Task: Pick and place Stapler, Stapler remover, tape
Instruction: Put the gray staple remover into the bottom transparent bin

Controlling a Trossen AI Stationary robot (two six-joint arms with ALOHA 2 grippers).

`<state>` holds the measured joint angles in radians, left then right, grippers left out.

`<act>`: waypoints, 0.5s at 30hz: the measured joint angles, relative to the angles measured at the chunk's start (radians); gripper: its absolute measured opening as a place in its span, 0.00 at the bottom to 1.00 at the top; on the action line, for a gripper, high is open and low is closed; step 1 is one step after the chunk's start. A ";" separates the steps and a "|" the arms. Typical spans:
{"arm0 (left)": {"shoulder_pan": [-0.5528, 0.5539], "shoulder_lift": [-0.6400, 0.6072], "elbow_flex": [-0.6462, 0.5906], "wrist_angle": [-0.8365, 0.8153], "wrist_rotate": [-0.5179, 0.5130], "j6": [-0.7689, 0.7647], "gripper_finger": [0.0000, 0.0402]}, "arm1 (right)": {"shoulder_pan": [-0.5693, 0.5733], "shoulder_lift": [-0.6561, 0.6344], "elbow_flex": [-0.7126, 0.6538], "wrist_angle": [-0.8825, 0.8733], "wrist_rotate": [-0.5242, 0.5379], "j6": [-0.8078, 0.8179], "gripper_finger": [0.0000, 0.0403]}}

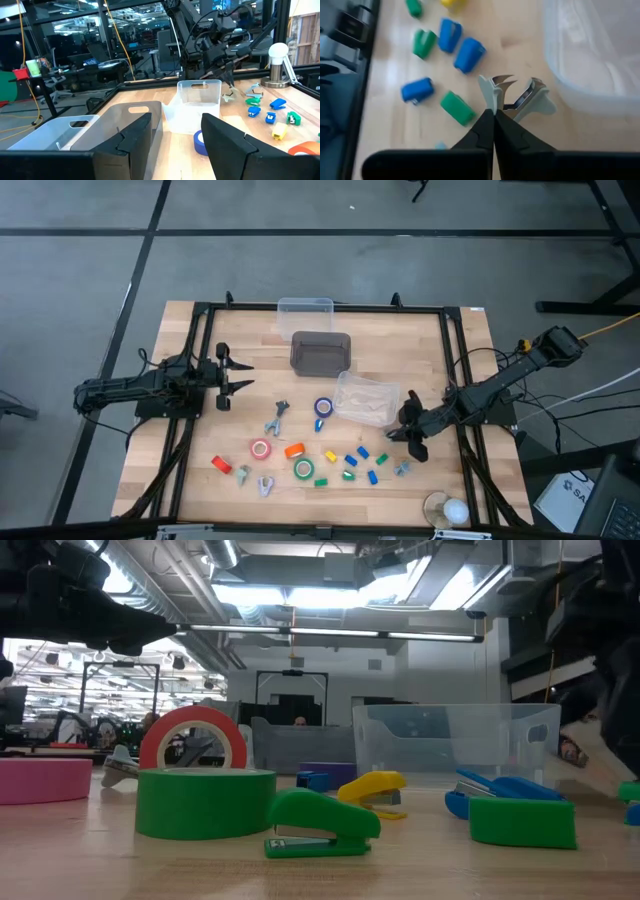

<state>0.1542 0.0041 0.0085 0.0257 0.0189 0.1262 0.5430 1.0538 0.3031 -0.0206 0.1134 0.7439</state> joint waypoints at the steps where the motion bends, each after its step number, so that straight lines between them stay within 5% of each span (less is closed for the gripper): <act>1: 0.000 0.000 0.000 0.000 0.000 0.000 0.42 | 0.000 0.000 0.000 0.015 0.000 -0.011 0.01; 15: 0.000 0.000 0.000 0.000 0.000 0.000 0.42 | -0.057 0.000 0.000 0.333 0.014 -0.251 0.01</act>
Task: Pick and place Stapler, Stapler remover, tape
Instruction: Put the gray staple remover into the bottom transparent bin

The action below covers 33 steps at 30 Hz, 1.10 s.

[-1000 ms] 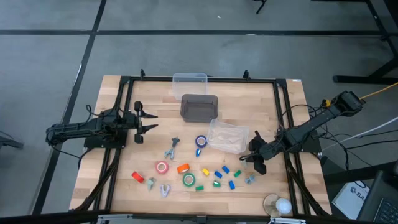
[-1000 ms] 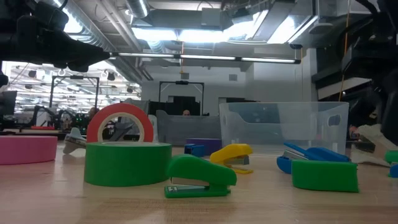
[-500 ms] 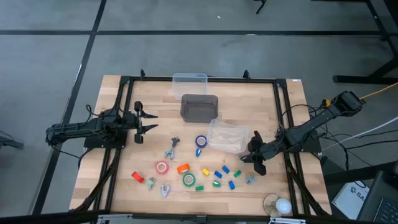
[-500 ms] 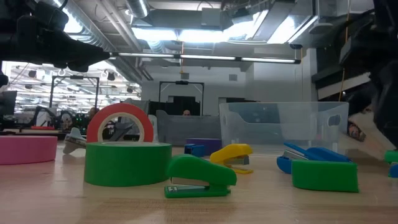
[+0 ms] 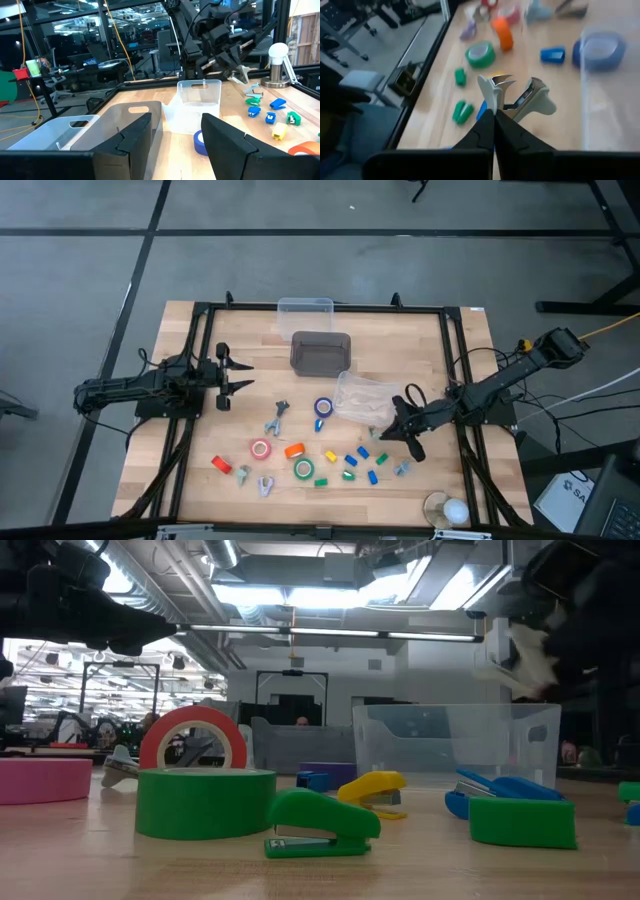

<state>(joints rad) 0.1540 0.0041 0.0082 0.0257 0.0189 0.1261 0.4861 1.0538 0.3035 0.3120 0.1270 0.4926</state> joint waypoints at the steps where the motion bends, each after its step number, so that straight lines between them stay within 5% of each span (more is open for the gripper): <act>1: 0.000 0.000 0.000 0.000 0.000 0.000 0.42 | -0.008 0.000 0.000 0.013 0.014 -0.015 0.01; 10: 0.000 0.000 0.000 0.000 0.000 0.000 0.42 | -0.070 0.000 0.000 0.023 0.272 -0.083 0.01; 33: 0.000 0.000 0.000 0.000 0.000 0.000 0.42 | -0.092 0.000 0.001 -0.217 0.373 0.145 0.01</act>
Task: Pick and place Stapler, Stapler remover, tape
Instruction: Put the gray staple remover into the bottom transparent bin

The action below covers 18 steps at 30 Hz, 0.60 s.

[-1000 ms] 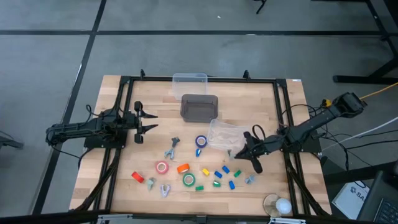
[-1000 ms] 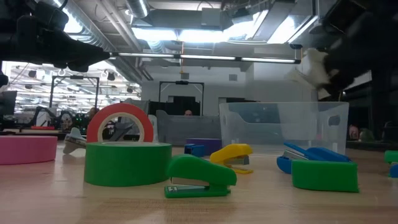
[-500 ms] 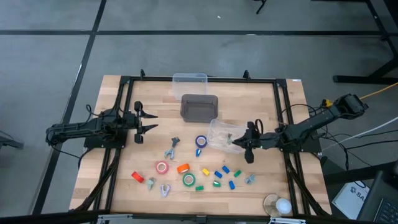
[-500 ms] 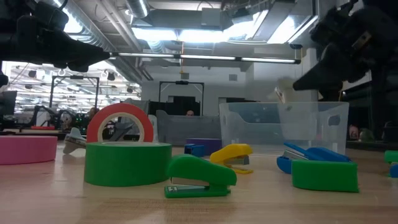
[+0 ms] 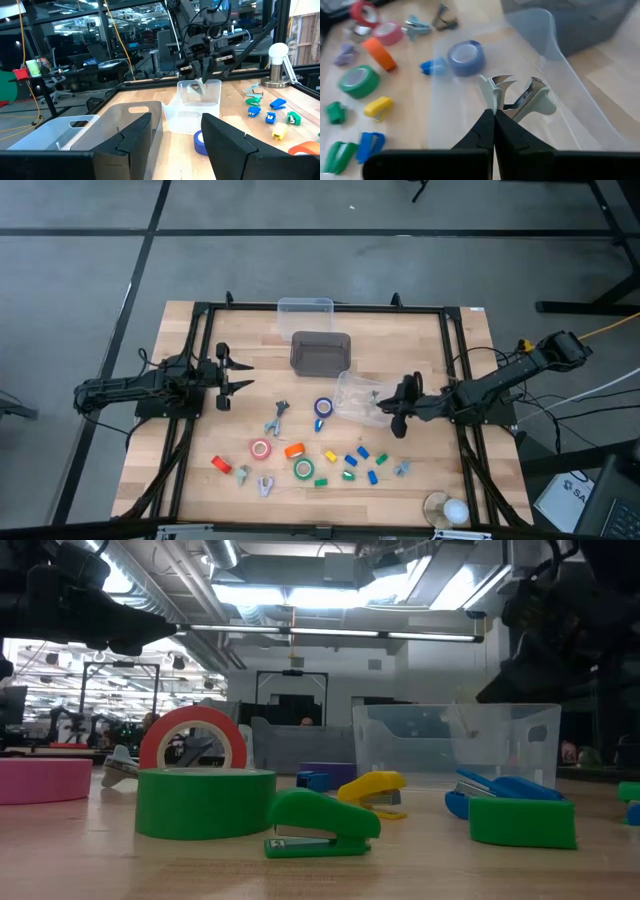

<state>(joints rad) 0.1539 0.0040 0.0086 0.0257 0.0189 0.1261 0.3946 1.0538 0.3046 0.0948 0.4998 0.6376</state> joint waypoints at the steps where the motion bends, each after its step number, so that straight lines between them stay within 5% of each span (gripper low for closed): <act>1: 0.000 0.000 0.000 0.000 0.000 0.000 0.42 | 0.000 0.000 0.000 -0.020 0.010 0.024 0.01; 13: 0.000 0.000 0.000 0.000 0.000 0.000 0.42 | 0.000 0.000 0.191 -0.521 0.005 0.142 0.01; 18: 0.000 0.000 0.000 0.000 0.000 0.000 0.42 | 0.000 0.000 0.224 -0.587 -0.003 0.141 0.03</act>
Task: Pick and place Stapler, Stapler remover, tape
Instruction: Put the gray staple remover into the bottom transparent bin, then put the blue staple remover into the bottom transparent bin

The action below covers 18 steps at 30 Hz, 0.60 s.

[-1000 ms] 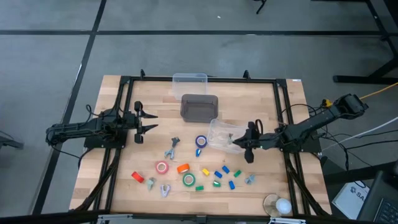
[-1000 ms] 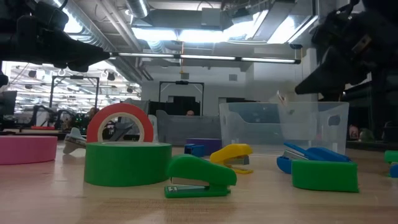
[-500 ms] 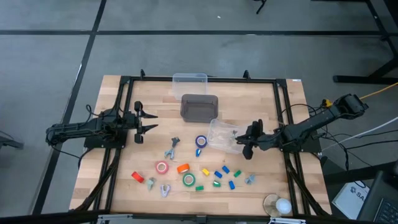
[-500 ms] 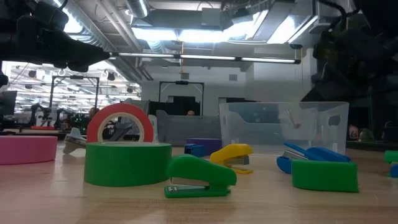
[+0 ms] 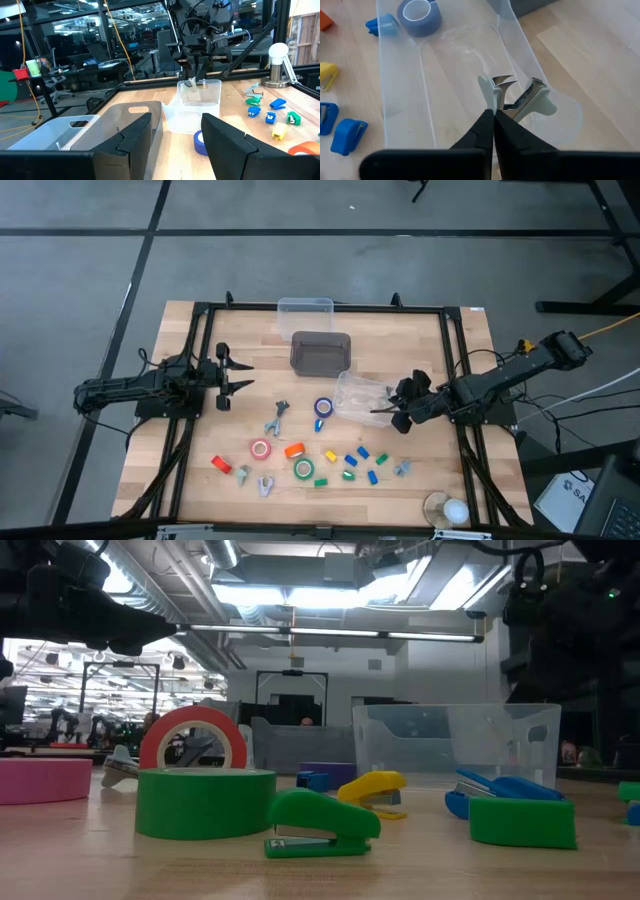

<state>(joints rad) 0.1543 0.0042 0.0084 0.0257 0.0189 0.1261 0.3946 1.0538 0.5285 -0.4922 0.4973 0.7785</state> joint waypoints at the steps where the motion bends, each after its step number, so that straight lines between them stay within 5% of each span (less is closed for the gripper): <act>1: 0.000 0.000 0.000 0.000 0.000 0.000 0.42 | 0.000 0.000 0.000 -0.001 0.000 0.000 0.04; 18: 0.000 0.000 0.000 0.000 0.000 0.000 0.42 | 0.000 0.000 0.000 0.008 -0.029 0.011 0.22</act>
<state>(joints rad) 0.1540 0.0041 0.0083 0.0257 0.0189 0.1261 0.3946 1.0538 0.5285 -0.4841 0.4681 0.7891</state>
